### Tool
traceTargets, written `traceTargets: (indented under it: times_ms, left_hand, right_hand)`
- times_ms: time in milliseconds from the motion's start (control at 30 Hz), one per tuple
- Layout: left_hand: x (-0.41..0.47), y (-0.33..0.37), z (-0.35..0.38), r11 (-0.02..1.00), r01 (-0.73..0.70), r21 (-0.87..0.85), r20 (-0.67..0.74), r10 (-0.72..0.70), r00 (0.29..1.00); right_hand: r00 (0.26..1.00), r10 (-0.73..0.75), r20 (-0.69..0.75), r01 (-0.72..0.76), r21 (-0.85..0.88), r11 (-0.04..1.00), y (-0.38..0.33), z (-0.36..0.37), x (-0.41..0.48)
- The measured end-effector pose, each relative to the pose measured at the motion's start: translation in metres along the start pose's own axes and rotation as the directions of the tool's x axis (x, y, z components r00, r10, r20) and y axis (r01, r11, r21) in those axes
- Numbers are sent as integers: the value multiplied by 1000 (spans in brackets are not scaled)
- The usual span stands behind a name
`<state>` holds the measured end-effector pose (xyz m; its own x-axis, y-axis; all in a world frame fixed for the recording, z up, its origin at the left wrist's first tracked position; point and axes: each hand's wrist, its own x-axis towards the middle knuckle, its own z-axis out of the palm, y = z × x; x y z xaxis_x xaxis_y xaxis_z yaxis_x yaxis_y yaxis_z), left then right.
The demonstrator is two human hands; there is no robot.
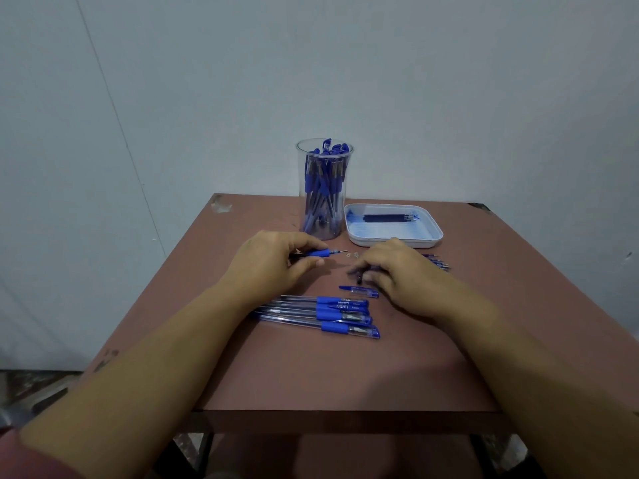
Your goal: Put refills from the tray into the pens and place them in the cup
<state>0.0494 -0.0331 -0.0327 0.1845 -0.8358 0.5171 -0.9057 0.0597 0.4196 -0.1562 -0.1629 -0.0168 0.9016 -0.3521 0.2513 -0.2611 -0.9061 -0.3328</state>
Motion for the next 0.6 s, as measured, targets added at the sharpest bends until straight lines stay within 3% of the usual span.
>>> traceTargets:
  times_ms: [167,367,600]
  left_hand:
    - [-1,3,1,1000,-5,-28,29,6,1000]
    - [-2,8,5,995,-58,-85,51,62,997]
    - [-2,5,3,997,-16,-73,19,18,1000]
  right_hand:
    - [953,51,-297,-4,157,988,-2,-5,-5]
    - [964,63,-260,4,248,969,-16,5,0]
    - [933,155,-323,-63,279,958,2,-11,-8]
